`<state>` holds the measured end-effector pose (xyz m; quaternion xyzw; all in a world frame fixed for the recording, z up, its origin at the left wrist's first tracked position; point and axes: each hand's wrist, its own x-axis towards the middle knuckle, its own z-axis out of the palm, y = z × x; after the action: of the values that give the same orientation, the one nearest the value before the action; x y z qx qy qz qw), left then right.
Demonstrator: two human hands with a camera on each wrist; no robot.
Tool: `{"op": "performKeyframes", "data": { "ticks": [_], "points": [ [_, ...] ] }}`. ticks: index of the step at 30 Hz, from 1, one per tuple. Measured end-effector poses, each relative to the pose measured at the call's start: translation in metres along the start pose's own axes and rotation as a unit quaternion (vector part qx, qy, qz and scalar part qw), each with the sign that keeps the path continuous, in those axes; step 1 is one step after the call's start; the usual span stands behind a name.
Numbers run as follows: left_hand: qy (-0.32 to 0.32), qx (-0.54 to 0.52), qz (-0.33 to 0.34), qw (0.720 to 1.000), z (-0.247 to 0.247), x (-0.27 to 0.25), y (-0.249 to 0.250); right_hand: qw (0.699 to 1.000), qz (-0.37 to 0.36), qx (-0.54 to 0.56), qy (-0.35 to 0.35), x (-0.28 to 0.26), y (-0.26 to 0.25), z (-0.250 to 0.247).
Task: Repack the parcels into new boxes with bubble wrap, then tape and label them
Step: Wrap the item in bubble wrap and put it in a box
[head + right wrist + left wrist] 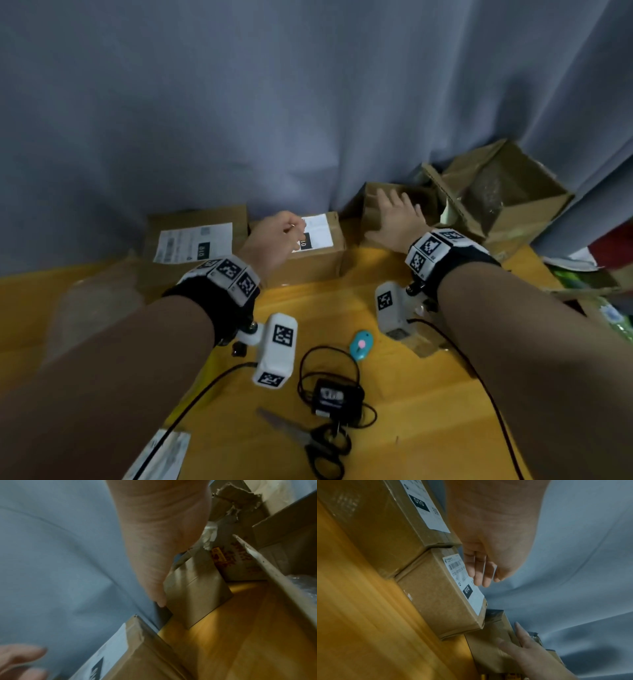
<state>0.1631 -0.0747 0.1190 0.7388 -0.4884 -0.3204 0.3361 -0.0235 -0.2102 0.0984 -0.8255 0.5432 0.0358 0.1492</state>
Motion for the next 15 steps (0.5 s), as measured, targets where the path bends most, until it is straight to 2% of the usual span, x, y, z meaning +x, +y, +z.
{"op": "performKeyframes", "data": {
  "ticks": [2,7,9,12,15],
  "points": [
    [-0.001,0.009,-0.005,1.000,0.001,0.003,-0.003,0.999,0.026,-0.031,-0.027,0.007,0.004,0.011],
    [-0.014,0.013,-0.030,0.999,0.006,-0.008,-0.012,0.991,0.053,-0.124,0.027,0.006,0.000,0.018],
    [-0.026,0.022,-0.031,0.999,0.007,-0.014,-0.012,0.992,0.045,-0.110,0.044,0.002,-0.001,0.016],
    [-0.022,0.012,-0.032,0.999,0.007,-0.020,-0.009,0.991,0.032,-0.041,0.124,-0.011,-0.004,0.009],
    [0.010,-0.026,-0.028,0.999,0.004,-0.029,0.000,0.971,-0.022,-0.025,0.237,-0.029,-0.014,-0.005]
  ]
}}
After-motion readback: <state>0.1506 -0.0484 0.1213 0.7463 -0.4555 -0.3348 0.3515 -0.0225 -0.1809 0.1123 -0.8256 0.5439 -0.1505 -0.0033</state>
